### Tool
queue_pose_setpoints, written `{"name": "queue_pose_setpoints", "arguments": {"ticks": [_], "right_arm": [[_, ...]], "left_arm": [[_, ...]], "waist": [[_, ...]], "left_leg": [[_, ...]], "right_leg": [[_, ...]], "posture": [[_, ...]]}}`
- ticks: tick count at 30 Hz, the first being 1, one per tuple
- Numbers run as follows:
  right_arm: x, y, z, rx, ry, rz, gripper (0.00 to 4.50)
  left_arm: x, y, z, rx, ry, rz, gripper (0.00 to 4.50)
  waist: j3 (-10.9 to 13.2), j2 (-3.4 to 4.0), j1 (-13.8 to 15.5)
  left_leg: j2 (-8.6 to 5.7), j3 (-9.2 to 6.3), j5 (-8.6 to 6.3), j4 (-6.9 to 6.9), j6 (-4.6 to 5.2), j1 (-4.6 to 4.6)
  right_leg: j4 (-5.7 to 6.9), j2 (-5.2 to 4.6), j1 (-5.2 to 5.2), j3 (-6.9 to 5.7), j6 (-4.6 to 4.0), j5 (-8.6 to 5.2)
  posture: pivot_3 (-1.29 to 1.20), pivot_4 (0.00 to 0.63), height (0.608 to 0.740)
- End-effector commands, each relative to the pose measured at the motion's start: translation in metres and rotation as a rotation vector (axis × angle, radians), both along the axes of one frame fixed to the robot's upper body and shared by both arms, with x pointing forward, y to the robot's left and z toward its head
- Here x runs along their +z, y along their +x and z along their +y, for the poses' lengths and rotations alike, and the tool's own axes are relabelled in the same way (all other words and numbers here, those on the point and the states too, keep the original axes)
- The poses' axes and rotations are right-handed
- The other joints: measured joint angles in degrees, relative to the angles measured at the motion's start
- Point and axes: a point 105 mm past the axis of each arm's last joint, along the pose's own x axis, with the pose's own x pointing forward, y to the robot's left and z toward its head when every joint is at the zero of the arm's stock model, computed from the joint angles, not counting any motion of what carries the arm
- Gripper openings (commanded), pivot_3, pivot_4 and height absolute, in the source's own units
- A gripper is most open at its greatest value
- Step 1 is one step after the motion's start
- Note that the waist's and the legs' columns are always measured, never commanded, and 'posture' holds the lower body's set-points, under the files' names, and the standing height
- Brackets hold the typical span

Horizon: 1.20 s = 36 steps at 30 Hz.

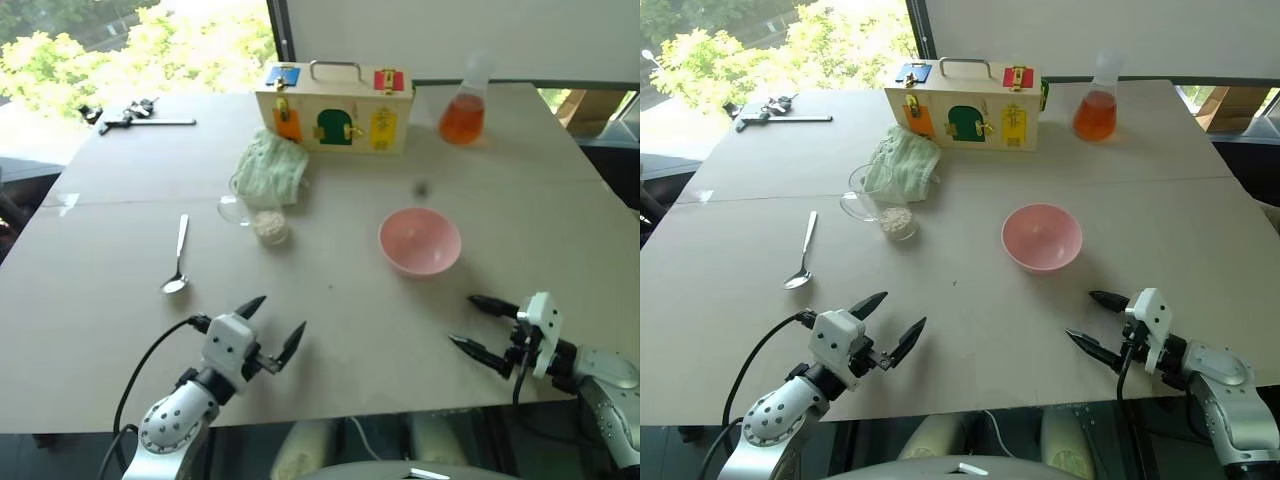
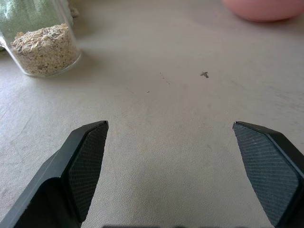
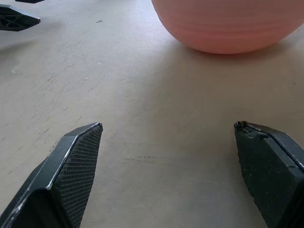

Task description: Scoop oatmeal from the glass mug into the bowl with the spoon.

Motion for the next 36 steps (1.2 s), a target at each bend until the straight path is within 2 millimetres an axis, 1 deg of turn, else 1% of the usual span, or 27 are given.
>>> {"name": "queue_pose_setpoints", "arguments": {"ticks": [1,4,17,24,27,29,31,34,36], "right_arm": [[0.006,0.0,-0.002,0.008,-0.003,-0.026,4.5],[0.006,-0.001,-0.002,0.012,-0.005,-0.023,4.5],[0.007,0.001,0.0,0.014,0.003,-0.027,4.5],[0.007,-0.001,0.003,0.02,0.008,-0.026,4.5],[0.007,-0.003,0.008,0.052,-0.001,-0.03,4.5],[0.009,-0.013,0.02,0.141,-0.021,-0.033,4.5],[0.019,-0.024,0.034,0.244,0.002,-0.04,4.5],[0.043,-0.032,0.055,0.329,0.08,-0.064,4.5],[0.057,-0.032,0.067,0.361,0.117,-0.082,4.5]], "left_arm": [[0.007,0.0,0.0,-0.003,0.003,-0.034,4.46],[0.007,0.002,0.003,0.01,0.009,-0.034,4.46],[0.006,0.003,0.002,0.008,0.011,-0.039,4.46],[0.008,0.004,0.003,0.006,0.009,-0.051,4.46],[0.009,0.006,0.005,0.017,0.018,-0.066,4.46],[0.01,0.009,0.008,0.044,0.008,-0.079,4.46],[0.016,0.014,0.015,0.092,-0.003,-0.109,4.46],[0.028,0.025,0.037,0.223,-0.022,-0.167,4.46],[0.038,0.031,0.051,0.286,0.003,-0.212,4.46]], "waist": [[0.0,0.0,0.0],[0.0,0.0,0.0],[0.0,0.0,-0.01],[0.0,0.0,0.0],[-0.01,0.01,-0.01],[-0.01,0.02,-0.01],[-0.01,0.02,0.0],[-0.01,0.01,-0.02],[-0.02,-0.02,-0.02]], "left_leg": [[0.0,0.0,0.0,0.0,0.0,0.0],[0.0,0.0,0.0,0.0,0.0,0.0],[0.0,0.0,0.03,0.01,-0.04,0.0],[0.0,0.01,0.1,0.01,-0.17,0.0],[0.0,0.01,0.1,0.01,-0.18,0.01],[0.0,0.01,0.11,0.01,-0.18,0.01],[0.0,0.01,0.11,0.02,-0.19,0.0],[0.0,0.01,0.11,0.04,-0.18,0.01],[0.01,-0.02,0.1,0.15,-0.18,0.01]], "right_leg": [[0.0,0.0,0.0,0.0,0.0,0.0],[0.0,0.0,0.0,-0.01,0.0,0.0],[0.01,0.01,0.0,0.0,0.0,0.0],[0.02,0.01,0.0,0.0,0.0,0.0],[0.02,0.01,0.0,0.0,0.0,0.0],[0.02,0.01,0.0,0.0,0.0,0.0],[0.03,0.01,0.0,0.0,0.0,0.0],[0.06,0.01,0.0,0.0,0.0,0.01],[0.13,0.02,0.01,-0.02,0.0,0.01]], "posture": [[0.0,0.15,0.74],[0.0,0.15,0.74],[0.0,0.15,0.74],[0.0,0.15,0.74],[0.0,0.15,0.74],[0.0,0.15,0.74],[0.0,0.15,0.74],[0.0,0.15,0.74],[0.0,0.15,0.74]]}}
